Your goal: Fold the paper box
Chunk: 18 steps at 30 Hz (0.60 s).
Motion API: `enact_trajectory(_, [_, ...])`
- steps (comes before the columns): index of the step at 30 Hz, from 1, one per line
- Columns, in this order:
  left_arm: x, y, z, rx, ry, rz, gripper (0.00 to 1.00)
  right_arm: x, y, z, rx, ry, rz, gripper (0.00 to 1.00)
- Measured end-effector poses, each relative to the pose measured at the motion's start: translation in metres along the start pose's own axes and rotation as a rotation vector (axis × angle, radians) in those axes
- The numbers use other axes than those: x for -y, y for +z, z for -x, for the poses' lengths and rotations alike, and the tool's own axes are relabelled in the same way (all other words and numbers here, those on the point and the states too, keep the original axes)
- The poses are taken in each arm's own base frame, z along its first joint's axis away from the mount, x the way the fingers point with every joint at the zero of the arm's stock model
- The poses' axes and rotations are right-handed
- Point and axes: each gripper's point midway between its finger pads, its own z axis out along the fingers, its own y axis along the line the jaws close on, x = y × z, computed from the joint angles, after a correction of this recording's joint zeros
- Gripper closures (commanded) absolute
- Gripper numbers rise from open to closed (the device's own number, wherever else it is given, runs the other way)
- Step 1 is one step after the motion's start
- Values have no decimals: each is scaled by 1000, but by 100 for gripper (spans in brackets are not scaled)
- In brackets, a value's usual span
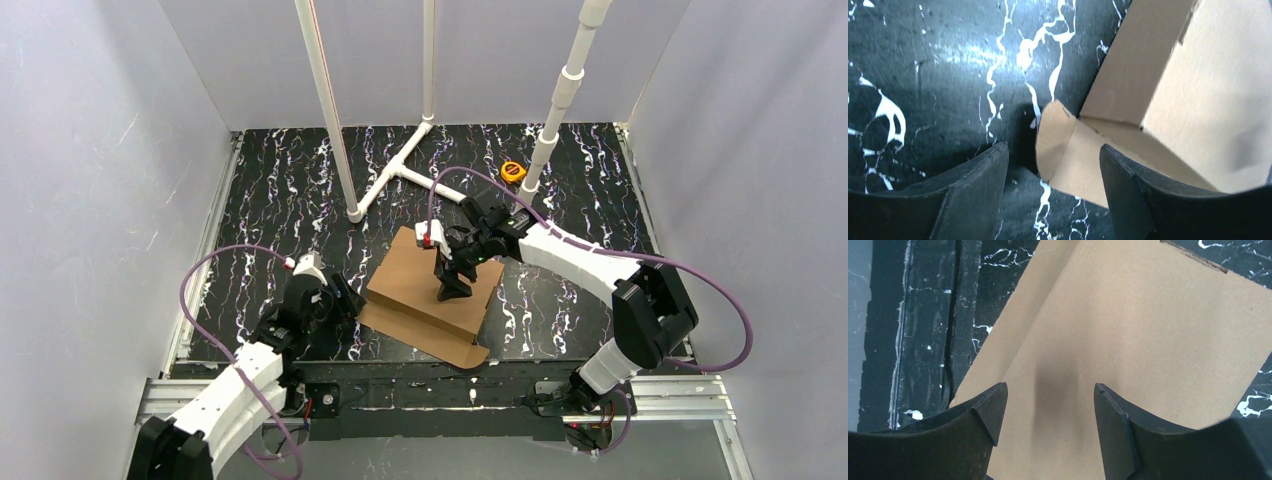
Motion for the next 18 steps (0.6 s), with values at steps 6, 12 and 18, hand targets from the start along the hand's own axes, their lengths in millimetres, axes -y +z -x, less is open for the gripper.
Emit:
enact_trajectory(6, [9, 13, 8, -20, -102, -60, 51, -2, -5, 12, 64, -28, 0, 27])
enact_trajectory(12, [15, 3, -5, -41, -120, -133, 77, 2, -8, 17, 92, -45, -9, 27])
enact_trajectory(18, [20, 1, -12, -78, -88, -174, 100, 7, -7, 20, 95, -4, -36, 26])
